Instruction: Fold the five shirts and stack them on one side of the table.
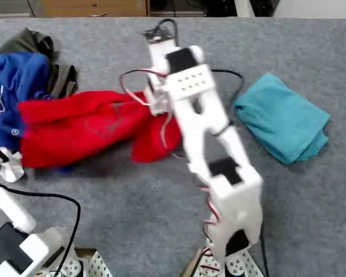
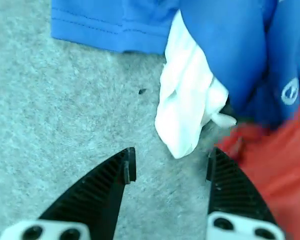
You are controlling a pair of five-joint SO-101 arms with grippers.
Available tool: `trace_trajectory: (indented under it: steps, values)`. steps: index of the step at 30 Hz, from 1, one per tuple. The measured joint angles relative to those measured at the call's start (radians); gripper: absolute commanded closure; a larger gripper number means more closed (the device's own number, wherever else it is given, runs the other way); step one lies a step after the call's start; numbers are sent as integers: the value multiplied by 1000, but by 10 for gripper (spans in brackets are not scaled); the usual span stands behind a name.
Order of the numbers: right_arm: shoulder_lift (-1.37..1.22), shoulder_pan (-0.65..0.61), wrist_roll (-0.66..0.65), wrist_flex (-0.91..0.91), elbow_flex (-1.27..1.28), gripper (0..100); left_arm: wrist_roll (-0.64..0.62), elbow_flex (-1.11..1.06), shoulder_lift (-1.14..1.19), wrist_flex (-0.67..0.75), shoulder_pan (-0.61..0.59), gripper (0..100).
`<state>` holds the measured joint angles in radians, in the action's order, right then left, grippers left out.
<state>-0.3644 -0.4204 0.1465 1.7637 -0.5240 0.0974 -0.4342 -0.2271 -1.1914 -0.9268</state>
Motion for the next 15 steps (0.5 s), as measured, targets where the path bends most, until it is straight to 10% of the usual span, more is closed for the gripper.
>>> trace_trajectory:
  steps: [15]
  values:
    - [506, 181, -212, 0, 612, 994, -216, 48, 0, 123, 302, 760]
